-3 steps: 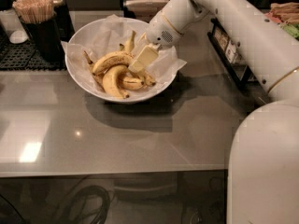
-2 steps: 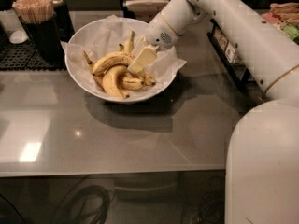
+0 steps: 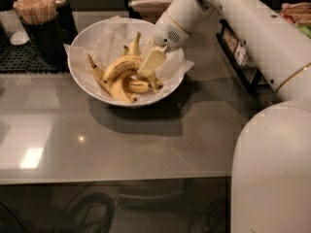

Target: Pick banana from white bowl

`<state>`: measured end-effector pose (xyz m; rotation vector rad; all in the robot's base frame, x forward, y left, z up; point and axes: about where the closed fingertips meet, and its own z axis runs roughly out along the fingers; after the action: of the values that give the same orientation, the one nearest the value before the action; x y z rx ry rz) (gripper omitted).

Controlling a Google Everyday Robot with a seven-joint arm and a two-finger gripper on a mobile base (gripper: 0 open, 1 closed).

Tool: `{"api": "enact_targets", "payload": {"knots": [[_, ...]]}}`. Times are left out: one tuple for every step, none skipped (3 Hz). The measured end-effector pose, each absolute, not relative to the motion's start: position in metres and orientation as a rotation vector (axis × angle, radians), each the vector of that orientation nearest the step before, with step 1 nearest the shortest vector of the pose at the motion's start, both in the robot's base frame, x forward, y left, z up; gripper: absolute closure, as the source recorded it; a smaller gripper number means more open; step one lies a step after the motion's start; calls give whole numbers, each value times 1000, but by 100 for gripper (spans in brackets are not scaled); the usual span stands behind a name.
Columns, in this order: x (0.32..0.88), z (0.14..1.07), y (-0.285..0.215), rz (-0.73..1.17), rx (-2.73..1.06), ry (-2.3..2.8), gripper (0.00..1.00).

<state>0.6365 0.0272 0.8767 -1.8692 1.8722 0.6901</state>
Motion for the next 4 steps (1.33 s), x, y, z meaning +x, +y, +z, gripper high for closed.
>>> {"api": "enact_targets", "payload": {"knots": [[618, 882, -3, 643, -1882, 1987, 100], [603, 887, -30, 626, -1863, 2085, 100], [586, 900, -49, 596, -1842, 2184, 100], [573, 928, -57, 475, -1804, 2260, 100]]}}
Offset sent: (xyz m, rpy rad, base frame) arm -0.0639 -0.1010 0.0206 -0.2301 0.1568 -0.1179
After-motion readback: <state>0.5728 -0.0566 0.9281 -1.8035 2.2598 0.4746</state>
